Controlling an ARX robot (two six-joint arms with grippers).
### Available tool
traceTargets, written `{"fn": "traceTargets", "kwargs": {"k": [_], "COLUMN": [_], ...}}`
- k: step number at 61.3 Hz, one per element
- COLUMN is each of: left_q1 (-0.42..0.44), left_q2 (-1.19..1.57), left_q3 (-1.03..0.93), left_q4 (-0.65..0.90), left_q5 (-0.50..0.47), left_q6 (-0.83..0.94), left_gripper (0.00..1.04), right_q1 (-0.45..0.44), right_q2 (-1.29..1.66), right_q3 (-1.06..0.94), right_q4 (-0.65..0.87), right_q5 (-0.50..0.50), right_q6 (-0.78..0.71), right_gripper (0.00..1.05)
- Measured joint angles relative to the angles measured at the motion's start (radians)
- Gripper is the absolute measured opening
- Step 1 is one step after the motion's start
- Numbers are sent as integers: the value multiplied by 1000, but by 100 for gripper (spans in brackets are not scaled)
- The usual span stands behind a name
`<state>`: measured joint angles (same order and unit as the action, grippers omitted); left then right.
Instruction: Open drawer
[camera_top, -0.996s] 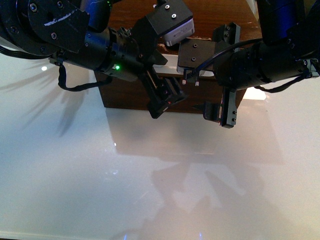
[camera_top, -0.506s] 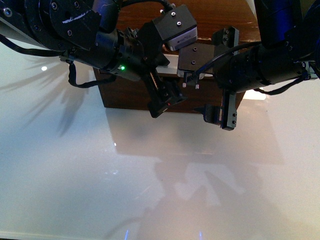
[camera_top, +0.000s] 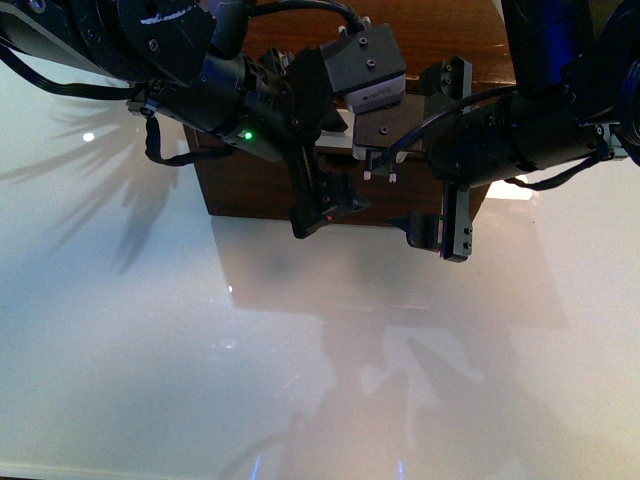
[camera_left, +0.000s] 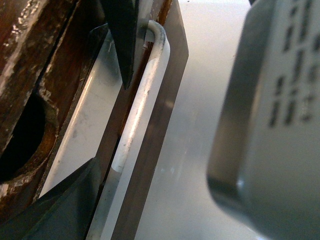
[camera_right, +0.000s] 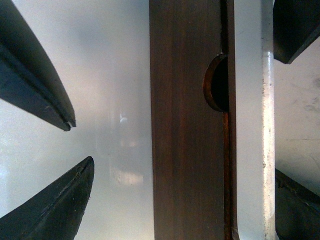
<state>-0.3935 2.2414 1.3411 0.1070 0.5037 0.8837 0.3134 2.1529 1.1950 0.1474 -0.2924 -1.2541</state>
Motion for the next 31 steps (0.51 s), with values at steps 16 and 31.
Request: {"fn": "traceTargets", "kwargs": {"k": [16,31], "left_q1": [-11,-19], "left_q2": [2,6], "left_q3": [16,33], "left_q4": [-37,-53], "left_q5": [-14,-27], "left_q6": [106,143], "left_gripper": [96,96], "right_q1": [1,5], "right_q2": [7,12], "right_q3": [8,9], "right_q4": [-4,-4], "right_q5": [0,3], "right_q6": [-6,-20], "right_gripper": [96,96]}}
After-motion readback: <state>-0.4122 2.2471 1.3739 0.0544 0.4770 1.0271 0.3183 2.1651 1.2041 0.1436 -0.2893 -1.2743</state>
